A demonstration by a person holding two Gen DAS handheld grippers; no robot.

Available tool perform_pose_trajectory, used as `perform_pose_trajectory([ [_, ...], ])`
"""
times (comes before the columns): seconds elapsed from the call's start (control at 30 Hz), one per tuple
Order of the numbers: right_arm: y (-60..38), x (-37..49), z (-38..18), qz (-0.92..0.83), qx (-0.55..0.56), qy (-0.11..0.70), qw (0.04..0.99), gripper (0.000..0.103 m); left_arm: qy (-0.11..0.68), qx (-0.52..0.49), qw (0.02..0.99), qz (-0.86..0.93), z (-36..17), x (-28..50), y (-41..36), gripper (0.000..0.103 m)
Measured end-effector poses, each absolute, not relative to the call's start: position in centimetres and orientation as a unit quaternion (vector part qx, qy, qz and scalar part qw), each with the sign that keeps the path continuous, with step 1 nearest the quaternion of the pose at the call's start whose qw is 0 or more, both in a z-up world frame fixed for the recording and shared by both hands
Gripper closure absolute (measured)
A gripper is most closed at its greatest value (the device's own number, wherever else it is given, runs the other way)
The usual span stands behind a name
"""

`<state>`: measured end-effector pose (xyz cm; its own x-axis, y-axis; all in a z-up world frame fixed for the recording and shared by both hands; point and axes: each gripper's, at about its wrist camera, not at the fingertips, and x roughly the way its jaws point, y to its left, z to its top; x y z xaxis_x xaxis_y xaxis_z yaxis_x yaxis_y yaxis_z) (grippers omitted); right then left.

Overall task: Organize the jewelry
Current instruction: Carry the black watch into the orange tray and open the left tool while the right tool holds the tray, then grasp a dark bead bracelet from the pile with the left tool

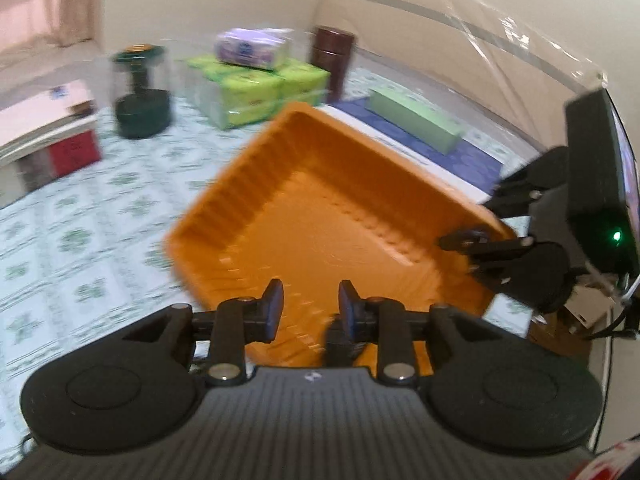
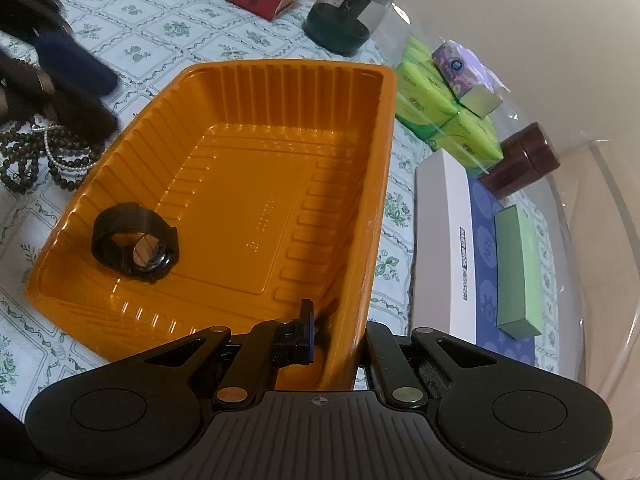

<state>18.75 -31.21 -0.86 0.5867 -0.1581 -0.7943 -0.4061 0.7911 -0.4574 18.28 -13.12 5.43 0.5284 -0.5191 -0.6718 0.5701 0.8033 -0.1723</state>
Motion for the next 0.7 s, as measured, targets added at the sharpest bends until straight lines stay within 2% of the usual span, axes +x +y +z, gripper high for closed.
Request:
perform_pose_trajectory([
  [0.4, -31.2, 18.6, -0.9, 0.072, -0.312, 0.451, 0.833, 0.097, 0.361, 0.019, 0.919, -0.155, 4.4, 16.0, 1.3, 0.071],
  [0.7, -31.2, 18.5, -1.0, 0.069, -0.31, 0.452, 0.834, 0.097, 0.366, 0.047, 0.923, -0.107, -0.5, 11.6, 4.2, 0.071],
])
